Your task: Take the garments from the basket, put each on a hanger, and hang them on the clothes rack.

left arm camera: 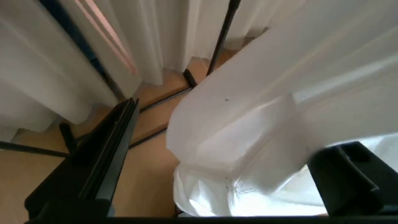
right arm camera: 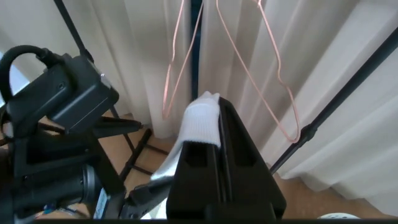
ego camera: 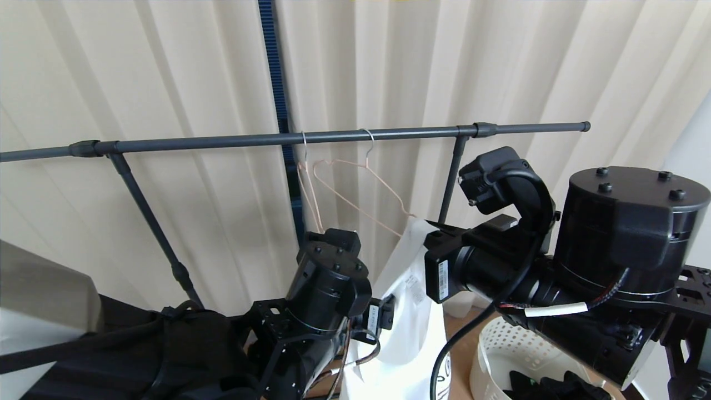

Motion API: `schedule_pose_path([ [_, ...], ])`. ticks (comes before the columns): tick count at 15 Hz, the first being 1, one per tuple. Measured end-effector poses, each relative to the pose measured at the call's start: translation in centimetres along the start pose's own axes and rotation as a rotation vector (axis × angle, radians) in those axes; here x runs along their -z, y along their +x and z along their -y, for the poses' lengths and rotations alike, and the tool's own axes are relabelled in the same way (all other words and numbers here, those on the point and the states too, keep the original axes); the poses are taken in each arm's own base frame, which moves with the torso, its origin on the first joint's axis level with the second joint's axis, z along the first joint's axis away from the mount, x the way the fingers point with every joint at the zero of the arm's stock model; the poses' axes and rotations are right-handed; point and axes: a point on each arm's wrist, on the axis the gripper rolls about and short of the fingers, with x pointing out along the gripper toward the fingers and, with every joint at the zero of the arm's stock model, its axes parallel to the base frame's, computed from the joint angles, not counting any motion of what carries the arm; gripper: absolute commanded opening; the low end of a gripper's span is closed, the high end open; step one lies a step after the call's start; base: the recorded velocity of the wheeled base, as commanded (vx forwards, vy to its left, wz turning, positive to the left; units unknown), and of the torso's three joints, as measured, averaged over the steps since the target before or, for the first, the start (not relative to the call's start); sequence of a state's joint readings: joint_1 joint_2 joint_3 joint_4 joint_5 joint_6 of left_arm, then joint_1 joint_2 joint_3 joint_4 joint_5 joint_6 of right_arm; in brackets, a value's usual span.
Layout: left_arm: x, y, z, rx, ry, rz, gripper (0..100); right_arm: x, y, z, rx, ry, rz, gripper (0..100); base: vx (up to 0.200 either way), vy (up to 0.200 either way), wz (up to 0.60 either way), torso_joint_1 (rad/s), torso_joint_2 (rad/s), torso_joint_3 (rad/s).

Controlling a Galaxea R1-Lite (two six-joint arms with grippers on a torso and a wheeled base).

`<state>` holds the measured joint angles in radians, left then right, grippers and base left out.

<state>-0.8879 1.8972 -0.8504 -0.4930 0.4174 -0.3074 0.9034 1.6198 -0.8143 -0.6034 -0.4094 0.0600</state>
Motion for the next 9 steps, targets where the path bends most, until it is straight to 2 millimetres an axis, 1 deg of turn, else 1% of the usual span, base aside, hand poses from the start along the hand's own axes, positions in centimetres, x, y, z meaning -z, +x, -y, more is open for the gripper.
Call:
schedule_pose_path([
  [4, 0.1, 0.7, -1.2, -0.075, -0.016, 0.001, 100, -0.2, -0.3, 0.1, 0.0, 0.003, 0.008, 0, 0.0, 0.0, 0.0, 0.0, 0.0, 0.0],
  [9, 0.1, 1.4, -2.9, -0.129, -0.044, -0.008, 100, -0.3, -0.5, 0.2, -0.001, 0.006, 0.014, 0, 0.0, 0.0, 0.0, 0.0, 0.0, 0.0],
])
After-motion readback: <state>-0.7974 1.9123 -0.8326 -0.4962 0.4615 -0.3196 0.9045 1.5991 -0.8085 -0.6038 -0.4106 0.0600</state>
